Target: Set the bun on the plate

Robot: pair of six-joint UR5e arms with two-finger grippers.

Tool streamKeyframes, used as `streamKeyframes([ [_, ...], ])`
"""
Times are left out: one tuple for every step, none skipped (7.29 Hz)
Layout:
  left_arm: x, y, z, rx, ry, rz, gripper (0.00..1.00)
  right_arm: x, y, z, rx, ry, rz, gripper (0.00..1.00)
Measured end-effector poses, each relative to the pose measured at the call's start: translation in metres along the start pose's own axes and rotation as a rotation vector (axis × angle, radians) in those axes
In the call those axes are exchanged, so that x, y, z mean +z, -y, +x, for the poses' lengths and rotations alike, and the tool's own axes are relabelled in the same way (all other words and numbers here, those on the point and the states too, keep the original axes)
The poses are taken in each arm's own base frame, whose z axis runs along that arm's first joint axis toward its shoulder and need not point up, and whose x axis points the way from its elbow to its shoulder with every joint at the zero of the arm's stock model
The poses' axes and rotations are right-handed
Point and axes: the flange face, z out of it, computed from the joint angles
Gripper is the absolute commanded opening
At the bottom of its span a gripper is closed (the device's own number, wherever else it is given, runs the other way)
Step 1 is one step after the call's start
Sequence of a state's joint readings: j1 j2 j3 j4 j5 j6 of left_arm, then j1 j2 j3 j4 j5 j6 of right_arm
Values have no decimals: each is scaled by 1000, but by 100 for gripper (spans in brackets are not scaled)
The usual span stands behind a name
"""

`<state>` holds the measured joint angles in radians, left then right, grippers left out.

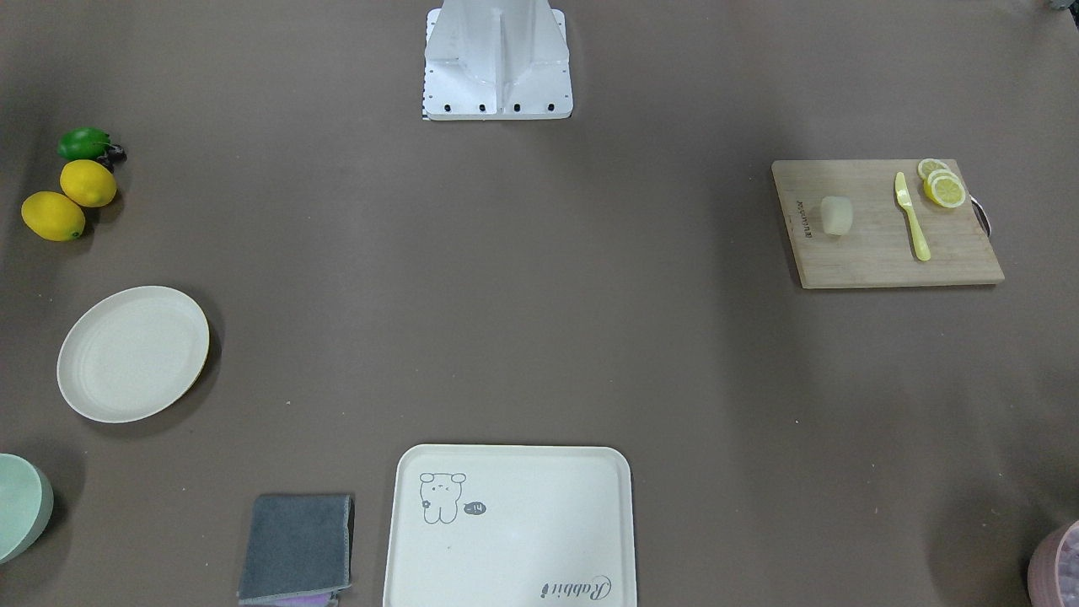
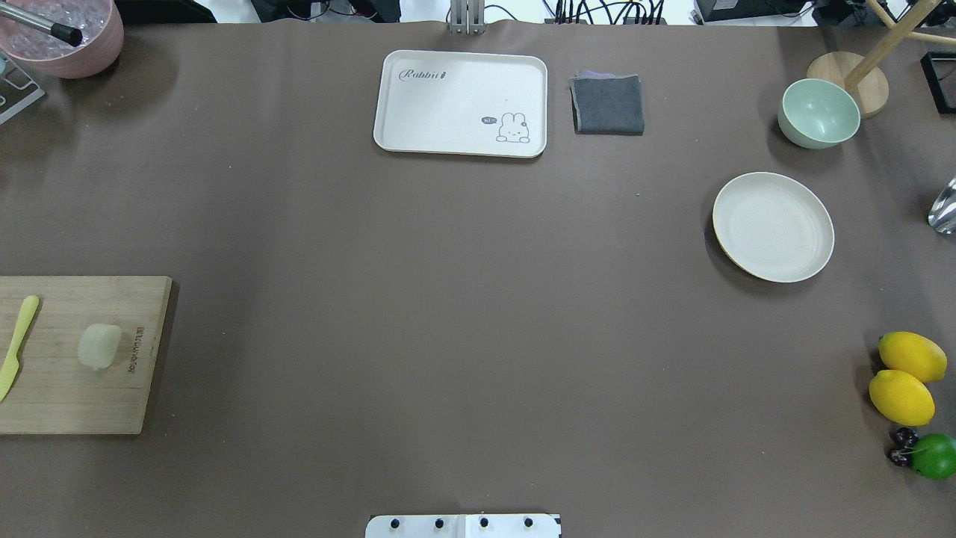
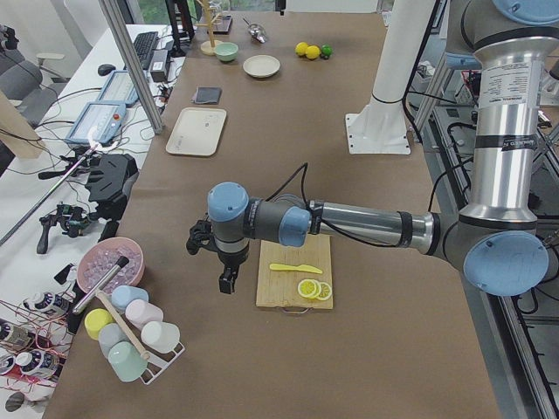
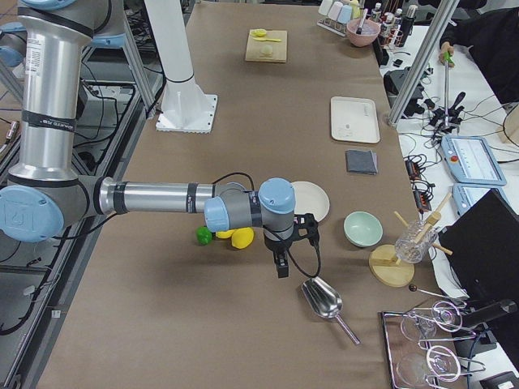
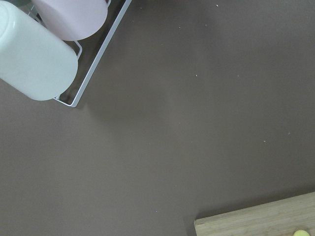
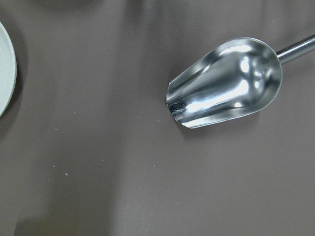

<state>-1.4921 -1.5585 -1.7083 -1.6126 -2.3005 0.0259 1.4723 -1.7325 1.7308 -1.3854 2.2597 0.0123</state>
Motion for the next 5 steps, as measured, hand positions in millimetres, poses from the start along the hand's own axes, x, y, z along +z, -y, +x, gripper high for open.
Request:
streamKeyframes([
  [-4, -1, 3, -2, 0, -3, 98, 0, 0, 0, 0, 1, 1, 100],
  [-3, -3, 3, -4, 0, -5, 98, -1, 1, -1, -1, 1, 2, 100],
  [-3, -4, 4, -4, 0, -6, 98, -1, 2, -1, -1, 3, 3, 100],
  [-2, -5, 4, -3, -2, -8, 98, -2, 2, -2, -2, 7, 4, 100],
  [0, -8, 3, -5, -3, -11, 98, -2, 1, -3, -3, 10, 4, 100],
])
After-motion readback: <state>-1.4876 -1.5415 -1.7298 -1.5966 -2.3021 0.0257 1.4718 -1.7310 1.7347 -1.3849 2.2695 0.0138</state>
